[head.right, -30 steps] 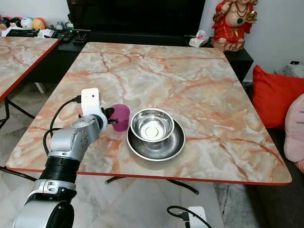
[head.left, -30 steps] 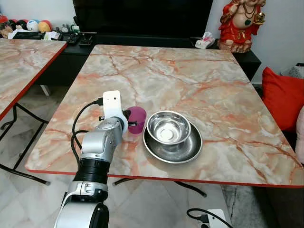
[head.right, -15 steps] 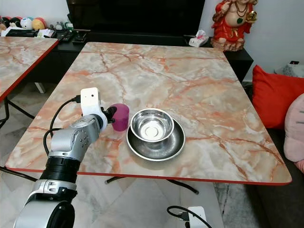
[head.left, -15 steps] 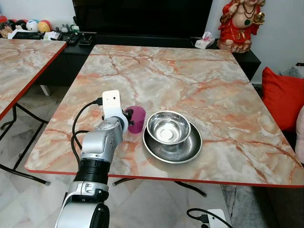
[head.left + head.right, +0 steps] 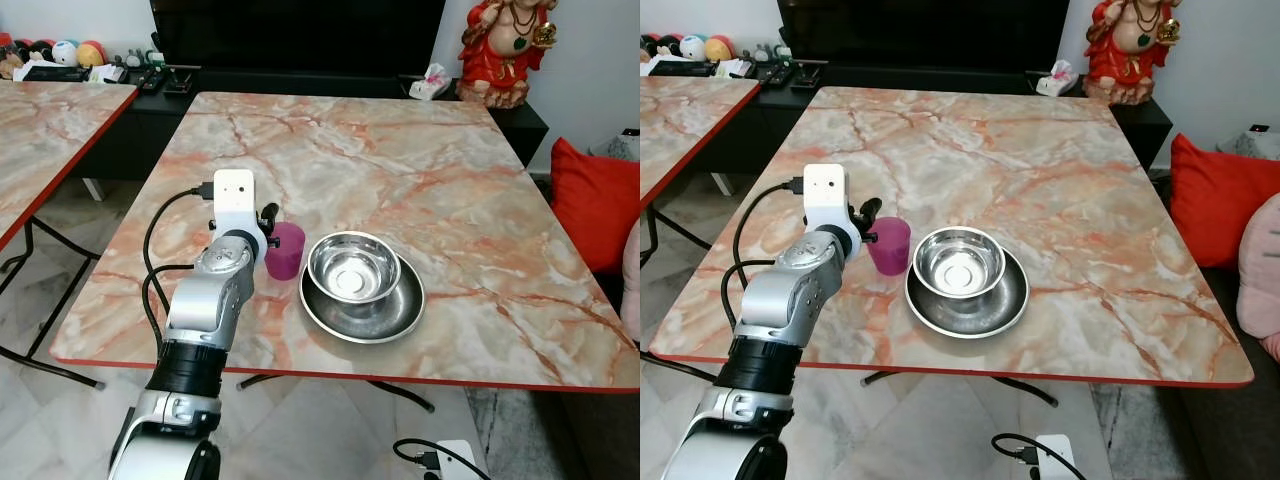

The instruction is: Setting the table

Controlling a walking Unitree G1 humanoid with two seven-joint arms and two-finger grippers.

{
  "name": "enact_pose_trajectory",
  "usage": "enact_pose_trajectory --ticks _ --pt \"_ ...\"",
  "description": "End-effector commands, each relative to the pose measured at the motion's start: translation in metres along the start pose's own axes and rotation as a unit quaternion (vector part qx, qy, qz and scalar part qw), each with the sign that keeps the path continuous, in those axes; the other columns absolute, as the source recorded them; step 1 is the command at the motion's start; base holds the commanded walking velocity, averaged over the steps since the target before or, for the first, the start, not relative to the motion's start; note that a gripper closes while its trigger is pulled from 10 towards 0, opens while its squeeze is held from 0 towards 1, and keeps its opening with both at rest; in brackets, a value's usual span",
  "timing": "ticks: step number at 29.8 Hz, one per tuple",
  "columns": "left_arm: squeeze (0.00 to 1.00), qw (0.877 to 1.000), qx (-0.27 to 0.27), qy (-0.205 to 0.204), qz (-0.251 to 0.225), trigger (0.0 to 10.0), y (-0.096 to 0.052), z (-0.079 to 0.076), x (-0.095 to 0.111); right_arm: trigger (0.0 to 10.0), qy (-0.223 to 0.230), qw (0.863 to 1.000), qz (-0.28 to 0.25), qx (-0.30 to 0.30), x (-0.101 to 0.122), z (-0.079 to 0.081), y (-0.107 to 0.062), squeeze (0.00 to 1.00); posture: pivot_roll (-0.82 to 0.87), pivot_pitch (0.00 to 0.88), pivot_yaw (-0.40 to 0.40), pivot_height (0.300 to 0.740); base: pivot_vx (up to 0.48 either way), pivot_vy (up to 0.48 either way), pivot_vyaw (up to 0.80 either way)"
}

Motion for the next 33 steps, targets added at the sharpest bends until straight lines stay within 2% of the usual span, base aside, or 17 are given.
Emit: enact_pose_trajectory --ticks 1,2,7,10,12,18,20,26,33 --pt "0.00 0.996 -0.021 0.063 -0.062 10.0 -0.006 -0.003 0.010 10.0 -0.002 1.000 0.003 -0.002 -0.003 -0.002 -0.001 0.00 0.04 0.016 -0.024 0.740 0.000 0.000 0.00" --pt "0.00 0.993 -0.026 0.085 -0.075 10.0 -0.008 -0.003 0.010 10.0 -0.001 1.000 0.002 -0.003 -0.003 -0.002 -0.001 0.00 0.04 0.017 -0.021 0.740 0.000 0.000 0.00" --pt "0.00 0.981 -0.049 0.143 -0.118 10.0 -0.016 -0.002 0.011 10.0 0.008 1.000 -0.004 -0.008 -0.001 0.000 -0.001 0.00 0.04 0.013 -0.007 0.740 0.000 0.000 0.00" --pt "0.00 0.982 -0.037 0.128 -0.134 10.0 -0.018 0.006 0.014 10.0 0.011 1.000 -0.005 -0.008 0.000 0.002 -0.001 0.00 0.04 0.011 0.005 0.740 0.000 0.000 0.00" --pt "0.00 0.977 -0.024 0.137 -0.160 10.0 -0.019 0.013 0.020 10.0 0.015 1.000 -0.006 -0.009 0.001 0.004 -0.001 0.00 0.04 0.001 0.015 0.740 0.000 0.000 0.00" --pt "0.00 0.973 -0.009 0.143 -0.182 10.0 -0.021 0.022 0.021 10.0 0.017 1.000 -0.005 -0.009 0.001 0.008 -0.001 0.00 0.03 0.000 0.024 0.740 0.000 0.000 0.00" --pt "0.00 0.973 0.008 0.126 -0.191 10.0 -0.024 0.029 0.018 10.0 0.016 1.000 -0.005 -0.007 0.002 0.010 -0.001 0.00 0.02 0.000 0.032 0.740 0.000 0.000 0.00" --pt "0.00 0.973 -0.004 0.113 -0.200 10.0 -0.033 0.025 0.005 10.0 0.015 1.000 -0.002 -0.009 -0.001 0.012 -0.001 0.00 0.02 0.000 0.033 0.740 0.000 0.045 0.00" --pt "0.00 0.973 -0.004 0.117 -0.199 10.0 -0.030 0.023 0.003 10.0 0.012 1.000 -0.002 -0.006 -0.002 0.011 -0.002 0.00 0.03 0.000 0.032 0.740 0.000 0.266 0.00"
Point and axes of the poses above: a point about 5 cm out from each wrist's last joint towards the gripper, its own y axis pointing out of the wrist towards the gripper, its own x axis along the axis of the wrist's last joint, z = x × y, the point moved 3 cm from there along y, pointing out of the wrist towards the gripper, and after that the axes turned 13 degrees about -y, right-handed, at the moved point
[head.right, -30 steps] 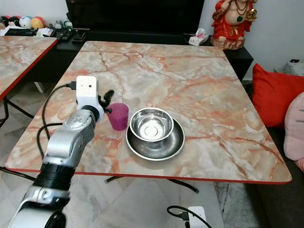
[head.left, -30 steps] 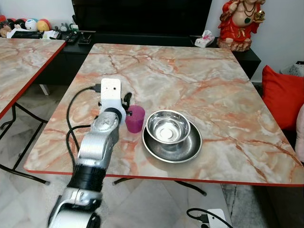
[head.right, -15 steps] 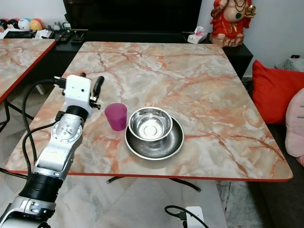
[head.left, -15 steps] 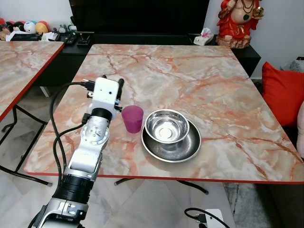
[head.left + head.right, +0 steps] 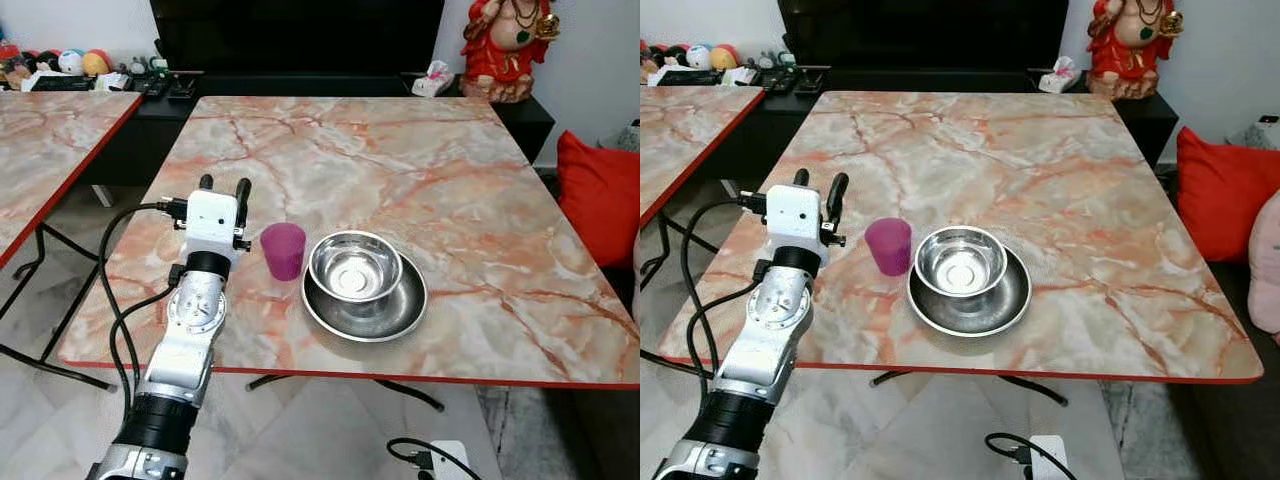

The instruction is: Setting the table

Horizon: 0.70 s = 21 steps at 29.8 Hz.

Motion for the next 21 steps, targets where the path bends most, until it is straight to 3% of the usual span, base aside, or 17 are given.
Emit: enact_pose_trajectory --ticks 1,21 --pt "0.00 1.000 0.002 0.017 -0.001 10.0 0.0020 0.0054 0.0003 10.0 0.003 1.000 0.002 0.003 -0.0020 0.0035 -0.0008 0.00 0.03 0.000 0.034 0.740 0.000 0.330 0.00" --pt "0.00 1.000 0.005 0.002 -0.008 10.0 0.0070 0.0017 0.0045 10.0 0.003 1.000 0.001 0.008 -0.0020 0.0060 -0.0011 0.00 0.04 0.000 0.033 0.740 0.000 0.407 0.00"
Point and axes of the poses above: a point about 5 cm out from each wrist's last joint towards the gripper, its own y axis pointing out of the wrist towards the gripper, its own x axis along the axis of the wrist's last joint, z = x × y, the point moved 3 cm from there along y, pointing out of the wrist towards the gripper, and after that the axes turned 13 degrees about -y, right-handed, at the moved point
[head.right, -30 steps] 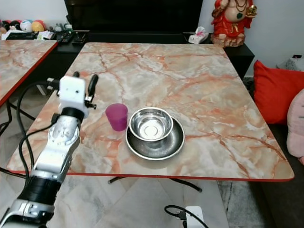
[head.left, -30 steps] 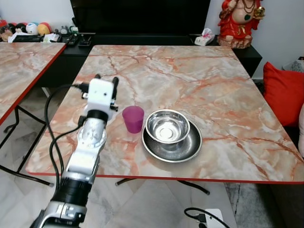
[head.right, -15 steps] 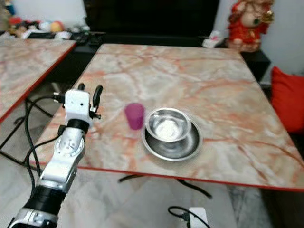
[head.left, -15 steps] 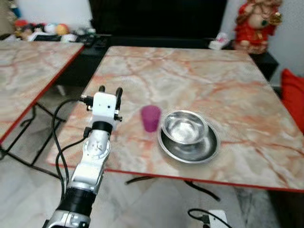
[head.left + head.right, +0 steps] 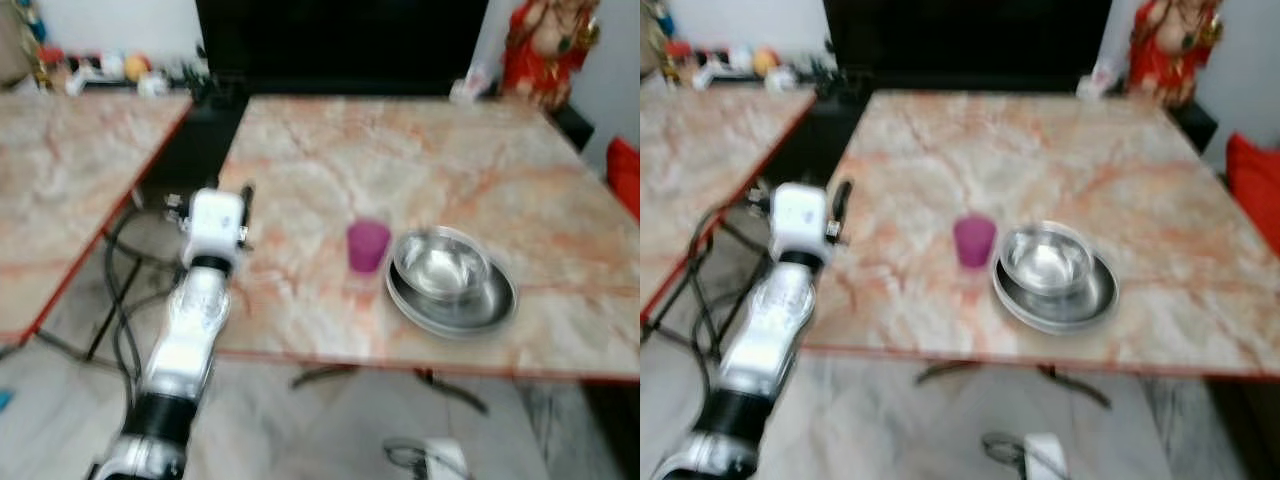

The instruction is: Setting the table

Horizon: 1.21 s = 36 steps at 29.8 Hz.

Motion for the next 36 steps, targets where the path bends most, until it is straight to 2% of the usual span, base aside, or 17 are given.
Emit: enact_pose_trajectory --ticks 1,16,36 --pt "0.00 1.000 -0.008 -0.001 -0.010 10.0 0.0011 -0.0084 0.0051 10.0 -0.001 1.000 0.006 -0.015 -0.0052 -0.0118 -0.0007 0.00 0.04 0.000 0.032 0.740 0.000 0.416 0.00" --pt "0.00 1.000 0.019 -0.001 -0.018 10.0 0.0006 0.0006 0.0095 10.0 -0.009 1.000 0.006 -0.016 -0.0022 -0.0176 0.0006 0.00 0.05 0.000 0.017 0.740 0.000 0.415 0.00" --pt "0.00 0.999 0.024 -0.013 -0.019 10.0 0.0028 -0.0006 0.0125 10.0 -0.021 1.000 0.004 -0.006 -0.0006 -0.0155 0.0011 0.00 0.05 0.000 0.017 0.740 0.000 0.416 0.00"
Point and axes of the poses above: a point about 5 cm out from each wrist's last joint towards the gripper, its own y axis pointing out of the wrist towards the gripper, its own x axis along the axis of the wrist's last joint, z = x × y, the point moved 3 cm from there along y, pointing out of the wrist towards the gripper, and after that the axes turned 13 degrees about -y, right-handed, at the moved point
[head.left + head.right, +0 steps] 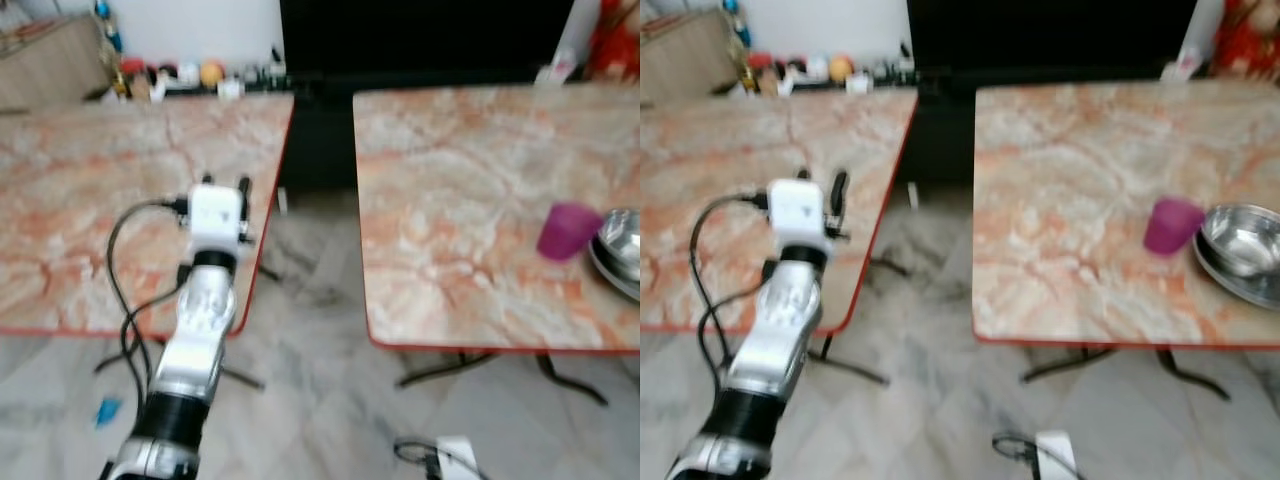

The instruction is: Setting the table

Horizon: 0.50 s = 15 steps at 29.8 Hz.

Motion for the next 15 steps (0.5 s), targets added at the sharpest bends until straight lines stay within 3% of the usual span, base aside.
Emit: enact_pose_trajectory --ticks 1,7,15 --pt "0.00 1.000 0.018 0.003 0.000 10.0 0.0006 0.0129 0.0018 10.0 -0.001 1.000 -0.005 0.016 0.0056 0.0106 0.0008 0.00 0.05 0.000 0.018 0.740 0.000 0.420 0.00" --pt "0.00 1.000 0.019 0.003 -0.003 10.0 0.0018 0.0122 0.0036 10.0 -0.007 1.000 -0.006 0.018 0.0061 0.0104 0.0010 0.00 0.05 0.000 0.017 0.740 0.000 0.417 0.00" --pt "0.00 1.000 0.019 0.000 -0.003 10.0 0.0021 0.0117 0.0038 10.0 -0.008 1.000 -0.007 0.019 0.0068 0.0100 0.0012 0.00 0.05 0.000 0.017 0.740 0.000 0.417 0.76"
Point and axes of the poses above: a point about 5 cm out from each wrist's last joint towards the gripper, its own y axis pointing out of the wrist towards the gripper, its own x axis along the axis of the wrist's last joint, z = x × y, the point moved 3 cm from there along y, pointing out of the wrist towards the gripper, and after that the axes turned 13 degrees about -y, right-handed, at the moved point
